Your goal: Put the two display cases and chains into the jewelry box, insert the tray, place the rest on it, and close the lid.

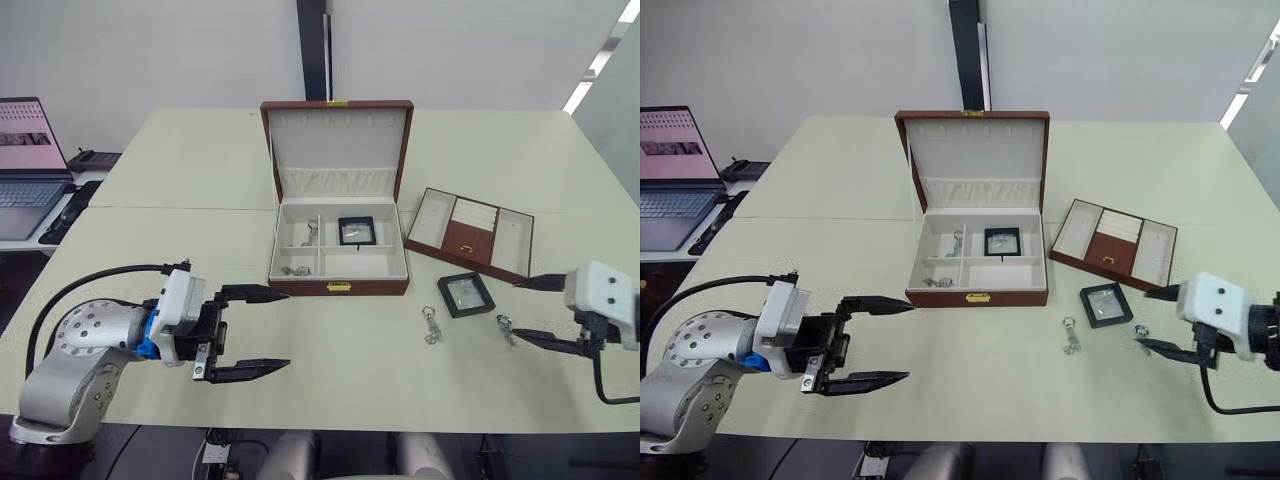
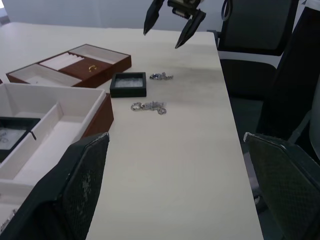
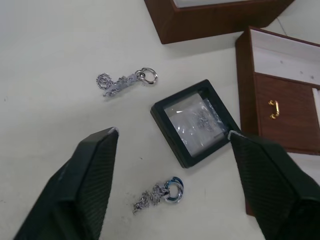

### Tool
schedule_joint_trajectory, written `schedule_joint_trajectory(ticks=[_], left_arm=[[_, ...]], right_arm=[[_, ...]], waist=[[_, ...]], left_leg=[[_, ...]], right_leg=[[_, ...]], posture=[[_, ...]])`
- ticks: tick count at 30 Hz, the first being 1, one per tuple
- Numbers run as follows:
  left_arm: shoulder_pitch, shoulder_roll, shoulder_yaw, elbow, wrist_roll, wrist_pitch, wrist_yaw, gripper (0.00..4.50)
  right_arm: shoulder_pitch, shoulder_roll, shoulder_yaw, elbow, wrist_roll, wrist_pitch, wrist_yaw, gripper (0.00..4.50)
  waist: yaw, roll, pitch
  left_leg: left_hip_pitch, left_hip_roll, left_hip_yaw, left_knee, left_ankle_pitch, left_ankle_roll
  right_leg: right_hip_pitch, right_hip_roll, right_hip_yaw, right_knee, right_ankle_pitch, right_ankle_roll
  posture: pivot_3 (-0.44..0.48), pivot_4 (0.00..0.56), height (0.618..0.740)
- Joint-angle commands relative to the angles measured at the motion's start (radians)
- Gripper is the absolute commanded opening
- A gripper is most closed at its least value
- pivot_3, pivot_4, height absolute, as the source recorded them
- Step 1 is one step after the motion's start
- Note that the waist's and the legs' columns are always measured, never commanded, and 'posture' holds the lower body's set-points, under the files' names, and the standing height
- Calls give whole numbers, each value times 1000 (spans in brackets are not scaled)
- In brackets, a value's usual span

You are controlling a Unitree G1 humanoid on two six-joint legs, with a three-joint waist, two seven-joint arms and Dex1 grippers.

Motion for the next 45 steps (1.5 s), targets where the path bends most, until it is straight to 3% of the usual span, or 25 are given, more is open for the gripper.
schedule_joint_trajectory(ticks=[1, 9, 23, 36, 45], left_arm=[[-25, -8, -10, -35, -6, -7, 16, 4500], [-74, -31, -55, -50, 1, -8, 35, 4500], [-67, -42, -78, -65, 13, -33, 42, 4500], [-98, -50, -99, -36, 32, -43, 39, 4500], [-97, -50, -83, -27, 41, -48, 57, 4500]], right_arm=[[-58, -20, 79, 32, -78, -49, -7, 3194], [-214, 35, 285, 153, -214, -129, -38, 3194], [-299, 109, 394, 277, -293, -231, -41, 3194], [-318, 143, 417, 334, -306, -266, -22, 39], [-272, 53, 367, 156, -193, -46, 73, 22]], waist=[[0, 0, 0], [-1, 0, 0], [0, 0, 0], [-1, 0, 0], [0, 0, 1]], left_leg=[[0, 0, 0, 0, 0, 0], [0, 0, 0, 0, 1, -1], [0, 0, 0, 0, 1, -2], [0, 0, 0, 0, 1, -2], [0, 0, -1, 0, 1, -2]], right_leg=[[0, 0, 0, 0, 0, 0], [-1, 0, 0, 0, 0, 0], [-1, 0, 0, 0, 0, 0], [-1, 0, 0, 0, 0, 0], [-1, 0, 1, 0, 0, 0]], posture=[[0, 150, 740], [0, 150, 740], [0, 150, 740], [0, 150, 740], [0, 150, 740]])
